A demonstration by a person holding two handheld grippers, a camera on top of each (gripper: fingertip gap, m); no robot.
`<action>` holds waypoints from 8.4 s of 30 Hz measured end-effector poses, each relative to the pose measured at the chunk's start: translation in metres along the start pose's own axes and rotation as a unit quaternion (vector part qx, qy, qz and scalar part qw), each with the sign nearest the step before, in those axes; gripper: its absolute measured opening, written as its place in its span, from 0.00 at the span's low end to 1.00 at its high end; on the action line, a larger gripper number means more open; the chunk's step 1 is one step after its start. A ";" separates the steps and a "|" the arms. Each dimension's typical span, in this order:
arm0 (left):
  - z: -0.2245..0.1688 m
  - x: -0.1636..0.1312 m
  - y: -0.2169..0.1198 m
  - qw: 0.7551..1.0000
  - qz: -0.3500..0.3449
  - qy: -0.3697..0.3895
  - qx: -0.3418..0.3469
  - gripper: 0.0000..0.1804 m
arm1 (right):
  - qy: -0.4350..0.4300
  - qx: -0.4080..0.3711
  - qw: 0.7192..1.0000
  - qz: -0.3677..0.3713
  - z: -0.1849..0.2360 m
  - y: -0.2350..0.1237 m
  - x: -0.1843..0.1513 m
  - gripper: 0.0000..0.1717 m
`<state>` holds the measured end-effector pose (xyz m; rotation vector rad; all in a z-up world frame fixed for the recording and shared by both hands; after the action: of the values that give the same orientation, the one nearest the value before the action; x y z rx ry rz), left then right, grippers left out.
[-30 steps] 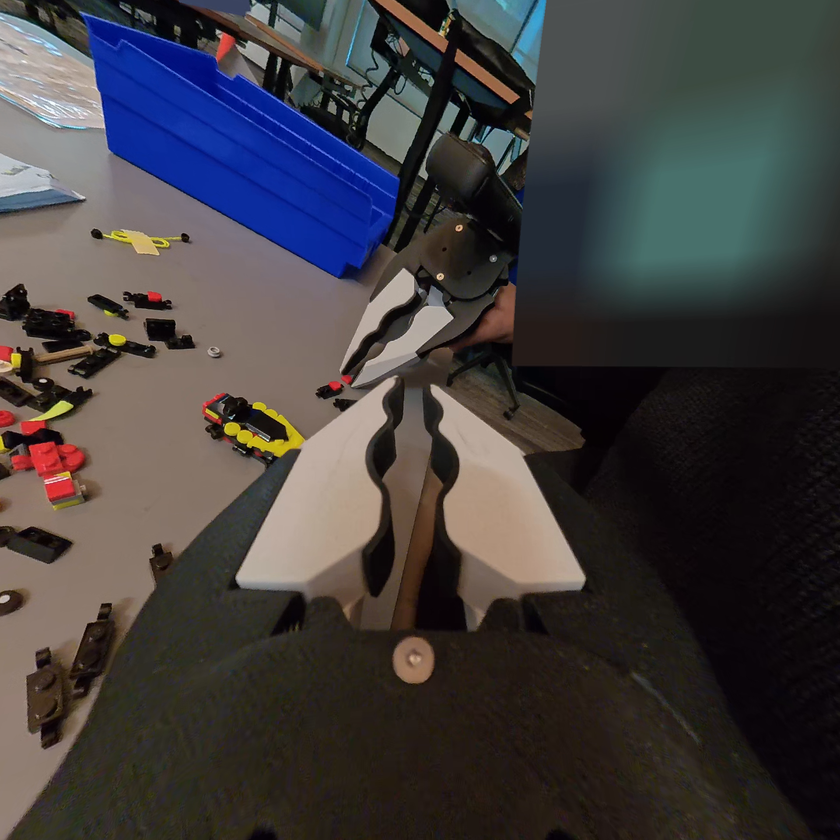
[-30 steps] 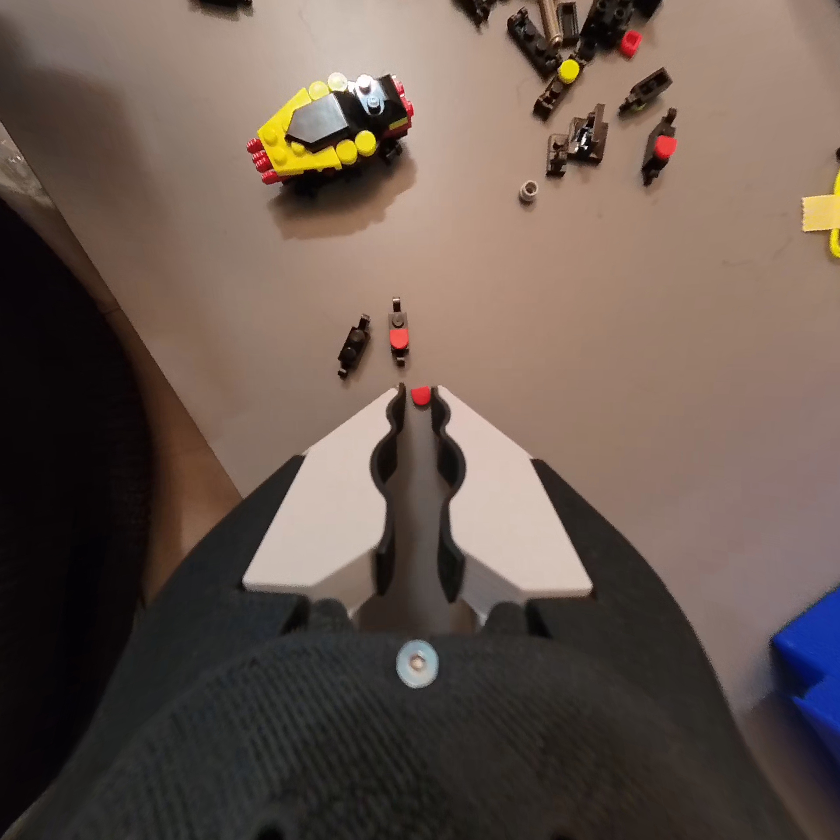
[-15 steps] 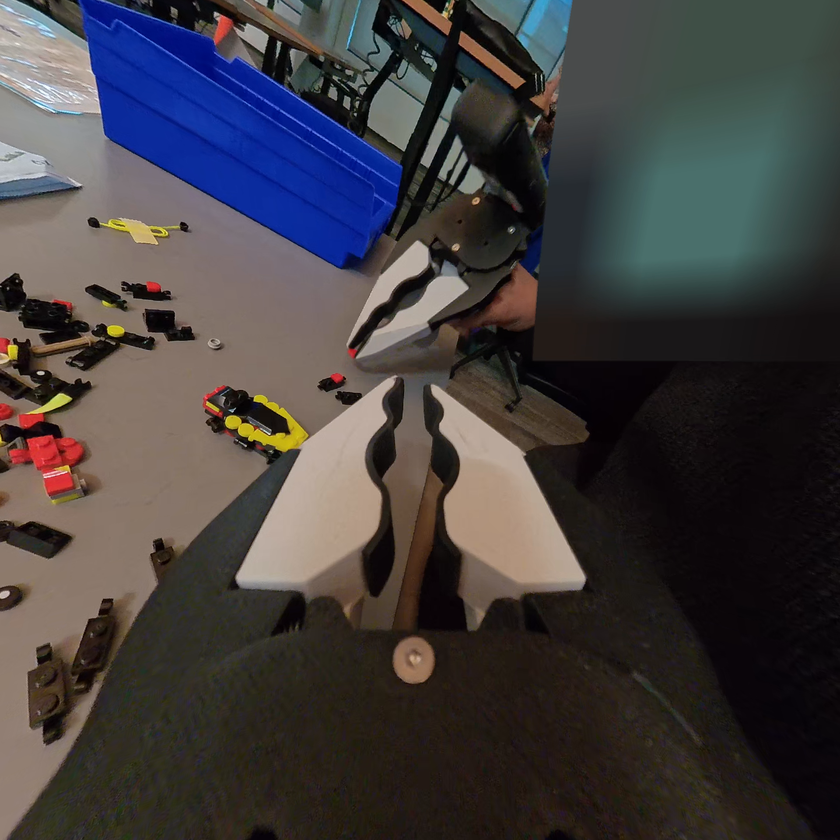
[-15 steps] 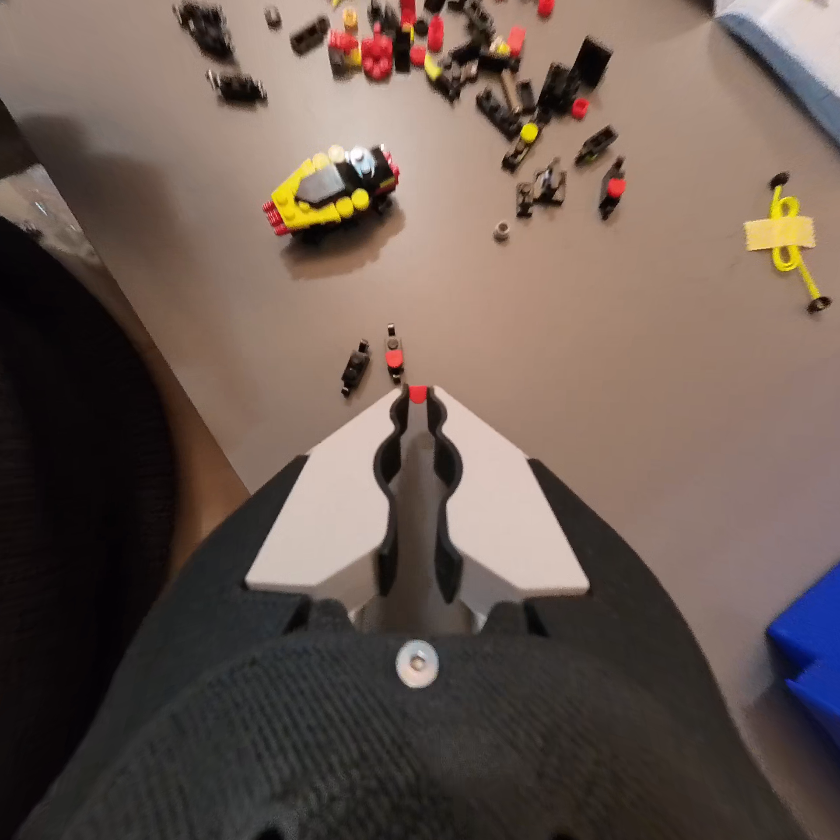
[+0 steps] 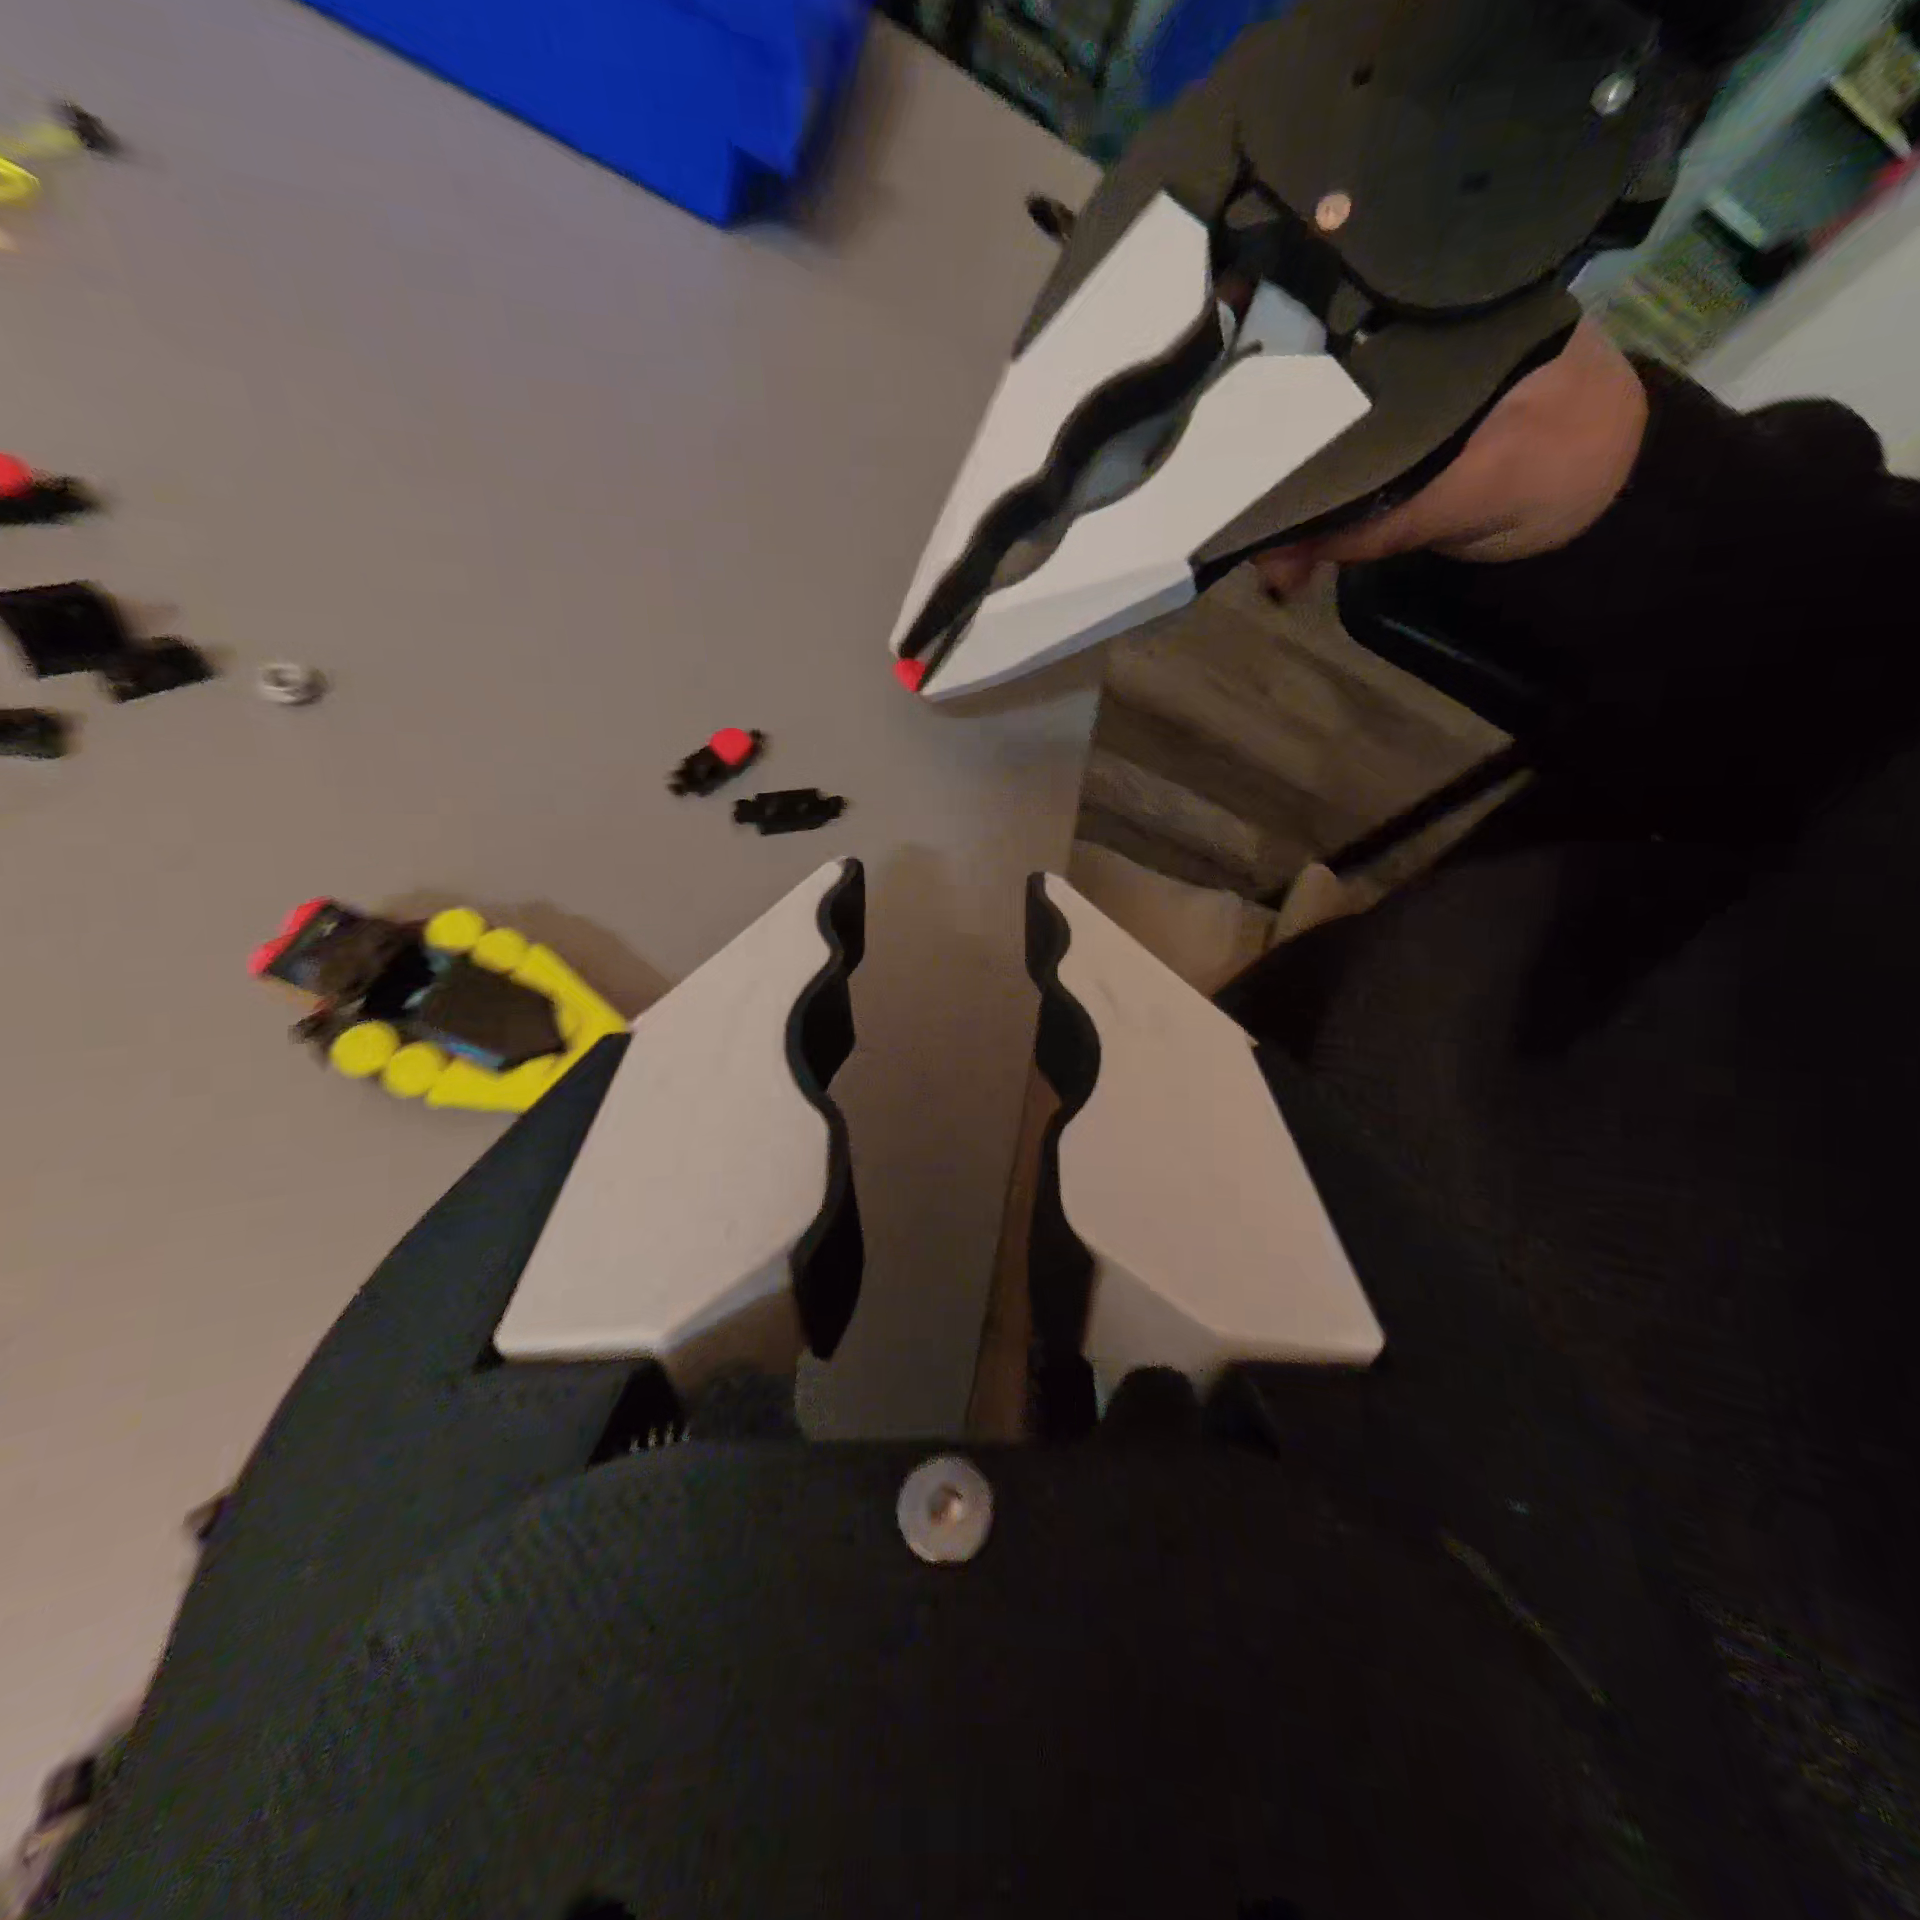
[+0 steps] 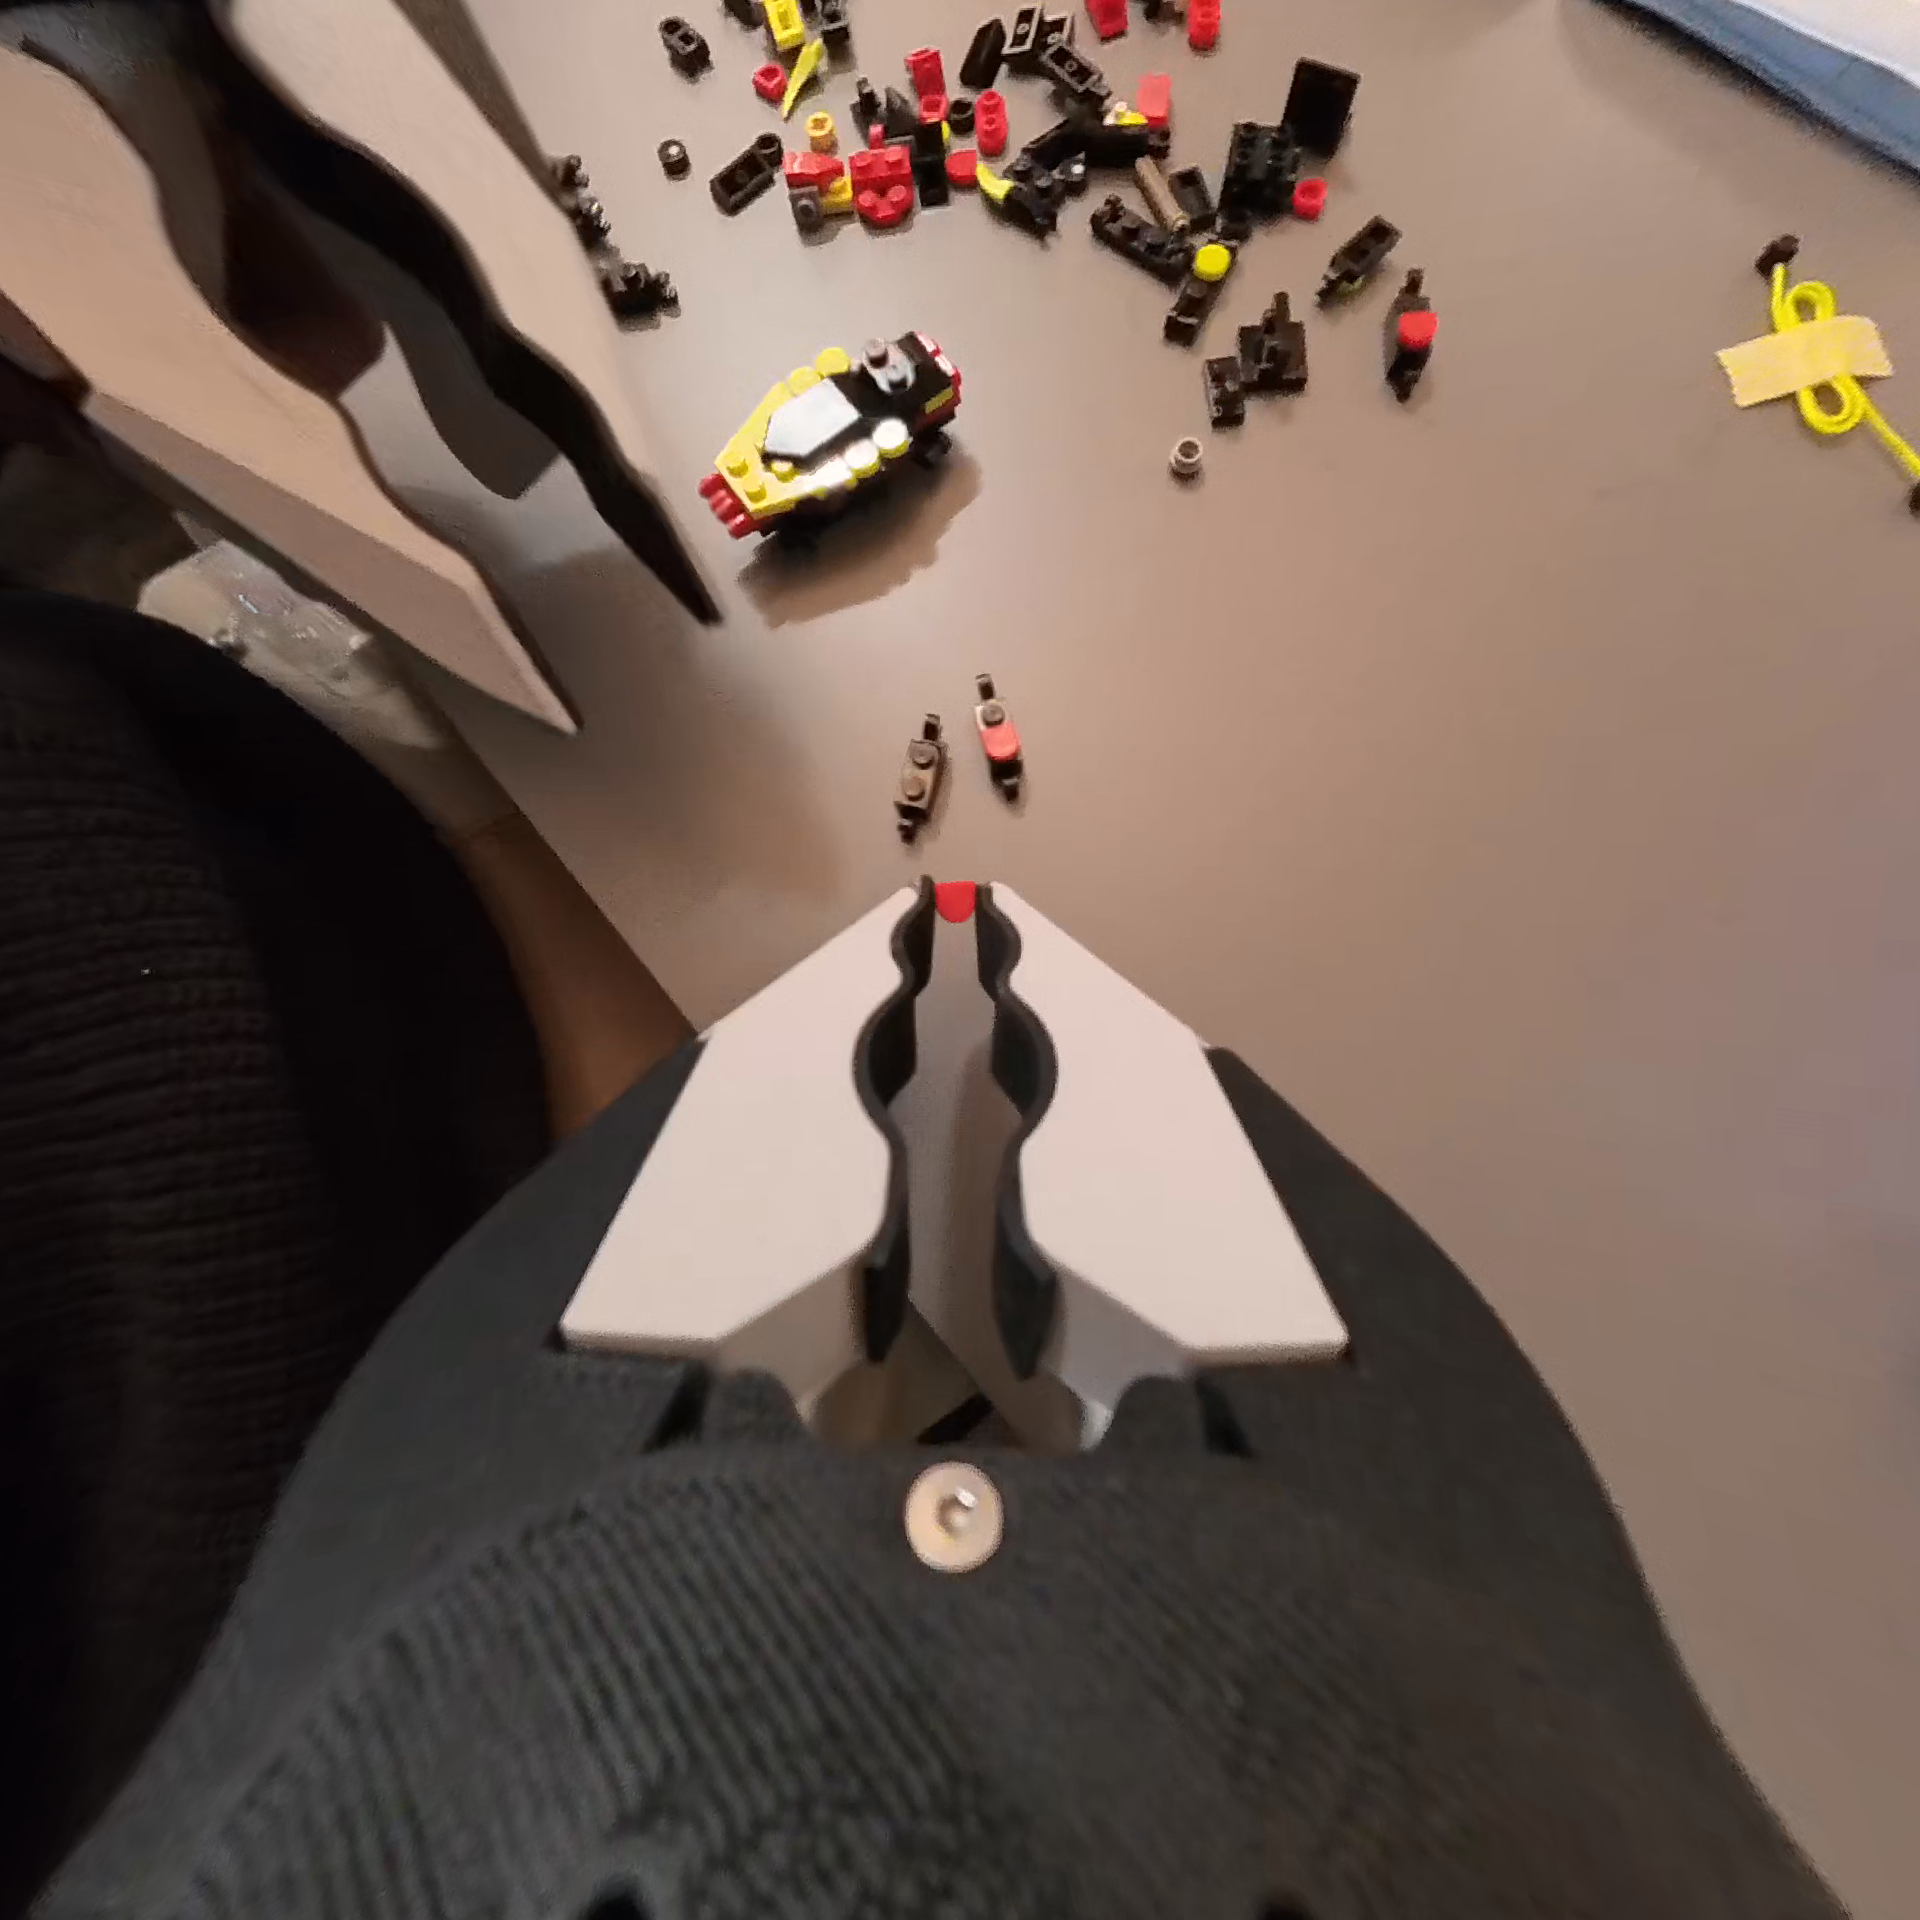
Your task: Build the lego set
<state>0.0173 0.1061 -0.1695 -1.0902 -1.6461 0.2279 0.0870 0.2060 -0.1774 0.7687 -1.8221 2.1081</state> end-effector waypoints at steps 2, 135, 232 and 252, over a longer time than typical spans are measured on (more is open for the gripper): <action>0.001 0.004 0.013 0.999 0.044 0.003 -0.011 0.16 | -0.008 0.006 1.000 -0.001 0.003 0.001 0.000 0.03; 0.023 0.021 0.015 0.971 0.042 -0.177 -0.156 0.04 | -0.378 -0.147 0.911 -0.068 0.024 -0.014 0.027 0.17; 0.027 0.034 -0.022 0.990 -0.028 -0.006 -0.138 0.03 | -0.039 0.164 0.962 -0.214 -0.001 -0.014 0.076 0.17; 0.040 0.006 -0.039 0.977 -0.091 -0.068 -0.180 0.03 | -0.104 0.083 0.963 -0.235 0.016 -0.010 0.070 0.17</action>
<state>-0.0379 0.1036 -0.1559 -1.2031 -1.9488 -0.1239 0.0382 0.1821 -0.1298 1.3583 -1.3763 1.9299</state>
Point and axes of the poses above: each gripper's, where its closed fingertips meet, y out along the fingers, x out of its top, z = x × y across the jaws, the point moved 5 cm from there along -y, back along the fingers, and after that the axes turned 10 degrees about z, right-handed, at the moved point
